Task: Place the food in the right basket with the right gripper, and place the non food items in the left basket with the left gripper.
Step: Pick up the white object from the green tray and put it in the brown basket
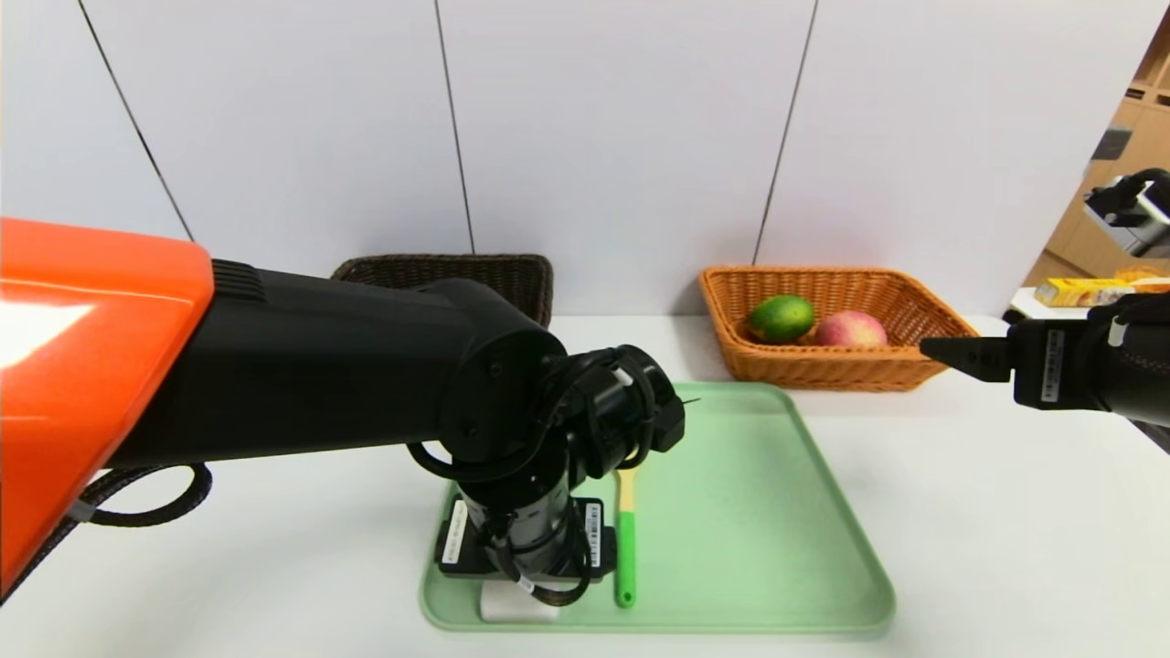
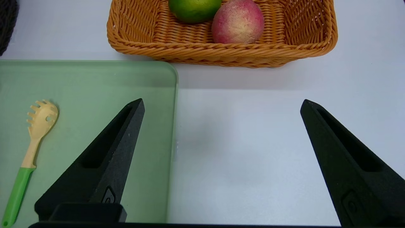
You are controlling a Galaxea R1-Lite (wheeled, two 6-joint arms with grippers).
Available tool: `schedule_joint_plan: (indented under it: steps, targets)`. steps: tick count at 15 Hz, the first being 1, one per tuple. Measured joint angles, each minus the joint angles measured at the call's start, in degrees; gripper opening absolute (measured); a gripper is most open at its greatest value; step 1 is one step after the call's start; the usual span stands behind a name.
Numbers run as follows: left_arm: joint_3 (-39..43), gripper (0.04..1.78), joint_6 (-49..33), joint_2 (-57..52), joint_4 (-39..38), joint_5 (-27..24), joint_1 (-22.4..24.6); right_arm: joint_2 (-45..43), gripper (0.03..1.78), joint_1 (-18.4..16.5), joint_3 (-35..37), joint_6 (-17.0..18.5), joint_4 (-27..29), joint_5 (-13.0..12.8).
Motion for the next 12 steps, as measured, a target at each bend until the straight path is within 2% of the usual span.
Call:
schedule_joint_plan:
  steps: [9, 12]
  targets:
    - [-0.09, 1.69, 0.0, 1.07, 0.0, 0.01, 0.89, -1.21, 1.7, 0.59, 1.44, -0.05, 0.06, -0.01]
    - [-0.09, 1.21, 0.02, 1.1, 0.02, -0.02, 0.96, -1.74, 1.7, 1.02, 2.06, -0.05, 0.04, -0.09]
